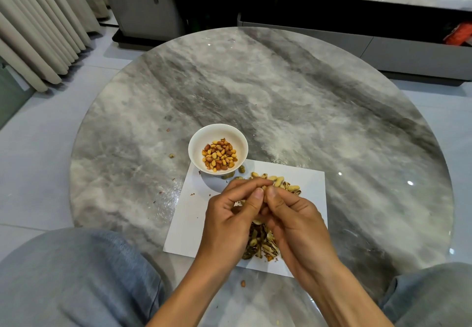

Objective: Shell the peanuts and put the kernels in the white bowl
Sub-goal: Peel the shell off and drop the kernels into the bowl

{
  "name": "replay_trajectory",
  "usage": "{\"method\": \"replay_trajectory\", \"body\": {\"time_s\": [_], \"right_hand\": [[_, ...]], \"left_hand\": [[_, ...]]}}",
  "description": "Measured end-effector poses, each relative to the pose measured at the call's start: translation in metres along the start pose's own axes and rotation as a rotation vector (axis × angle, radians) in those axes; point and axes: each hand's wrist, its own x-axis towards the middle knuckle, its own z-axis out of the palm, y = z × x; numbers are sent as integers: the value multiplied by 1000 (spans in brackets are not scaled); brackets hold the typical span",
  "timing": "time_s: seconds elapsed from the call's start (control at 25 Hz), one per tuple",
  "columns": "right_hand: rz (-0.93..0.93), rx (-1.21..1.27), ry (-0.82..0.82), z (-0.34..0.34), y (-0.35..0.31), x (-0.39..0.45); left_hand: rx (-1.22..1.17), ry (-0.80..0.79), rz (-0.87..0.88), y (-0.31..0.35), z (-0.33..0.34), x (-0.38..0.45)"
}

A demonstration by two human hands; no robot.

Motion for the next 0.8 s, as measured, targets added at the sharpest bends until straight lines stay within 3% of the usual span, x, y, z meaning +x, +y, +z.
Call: {"method": "replay_trajectory", "body": {"time_s": [0.28, 0.52, 0.64, 0.8], "right_hand": [[-143, -266, 99, 0, 2, 1], [-242, -333, 229, 8, 9, 1], [-206, -294, 255, 6, 11, 2], [-85, -198, 134, -5, 4, 6]], "left_hand": [[-267, 24, -229, -7, 1, -2], [-235, 103, -168, -6, 17, -7], [-224, 93, -158, -4, 14, -2], [-51, -24, -21, 4, 1, 4]]}}
